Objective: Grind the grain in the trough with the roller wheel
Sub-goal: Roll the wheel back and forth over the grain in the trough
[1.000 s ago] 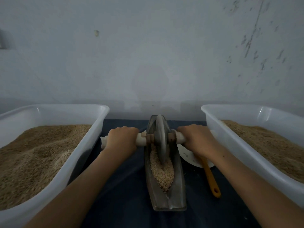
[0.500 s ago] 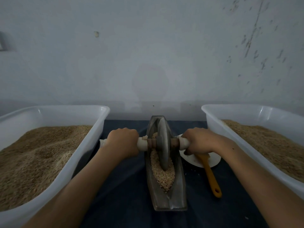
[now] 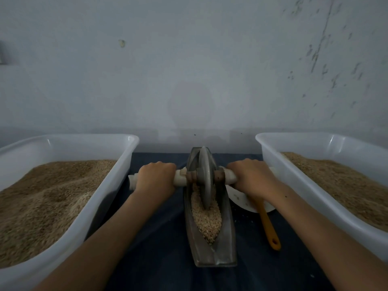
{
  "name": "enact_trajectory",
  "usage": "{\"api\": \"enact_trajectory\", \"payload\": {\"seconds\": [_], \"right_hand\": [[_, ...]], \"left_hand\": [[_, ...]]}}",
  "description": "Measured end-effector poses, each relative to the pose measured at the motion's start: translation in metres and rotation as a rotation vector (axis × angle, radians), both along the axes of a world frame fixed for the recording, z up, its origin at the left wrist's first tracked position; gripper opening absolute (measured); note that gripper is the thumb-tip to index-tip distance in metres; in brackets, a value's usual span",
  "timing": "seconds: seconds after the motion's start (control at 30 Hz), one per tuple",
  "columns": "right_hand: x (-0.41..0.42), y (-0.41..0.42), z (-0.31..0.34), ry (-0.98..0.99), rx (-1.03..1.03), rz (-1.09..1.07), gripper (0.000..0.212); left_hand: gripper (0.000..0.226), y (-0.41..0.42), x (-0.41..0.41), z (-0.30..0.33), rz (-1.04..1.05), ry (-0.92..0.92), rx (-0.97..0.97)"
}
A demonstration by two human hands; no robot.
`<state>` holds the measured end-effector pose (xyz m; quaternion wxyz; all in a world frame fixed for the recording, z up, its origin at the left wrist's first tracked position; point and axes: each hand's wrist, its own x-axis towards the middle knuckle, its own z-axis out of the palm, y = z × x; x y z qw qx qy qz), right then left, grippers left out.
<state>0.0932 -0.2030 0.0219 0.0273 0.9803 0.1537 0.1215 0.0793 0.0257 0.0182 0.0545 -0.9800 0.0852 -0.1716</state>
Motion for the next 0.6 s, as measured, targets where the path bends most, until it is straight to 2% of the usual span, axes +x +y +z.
{"api": "enact_trajectory", "payload": {"seconds": [0.07, 0.13, 0.23, 0.33, 0.5, 0.6], "right_hand": [[-0.002, -0.001, 0.008, 0.147, -0.034, 0.002, 0.007], [-0.004, 0.0, 0.015, 0.266, -0.049, -0.001, 0.014], [-0.006, 0.0, 0.019, 0.342, -0.039, -0.01, 0.024], [-0.005, -0.001, 0.014, 0.233, -0.051, 0.022, 0.009], [0.001, 0.001, -0.005, -0.124, 0.001, 0.04, 0.01], [0.003, 0.001, -0.008, -0.154, 0.008, 0.039, 0.008]], "left_hand": [[0.018, 0.002, 0.0, 0.004, -0.005, 0.084, 0.028], [0.023, 0.003, 0.0, 0.009, -0.01, 0.175, 0.045], [0.028, 0.004, 0.0, 0.012, -0.005, 0.242, 0.047], [0.023, 0.003, 0.0, 0.008, -0.004, 0.21, 0.013], [0.01, 0.002, -0.001, -0.002, -0.008, 0.005, -0.075], [0.012, 0.003, -0.001, -0.005, -0.017, -0.03, -0.094]]}}
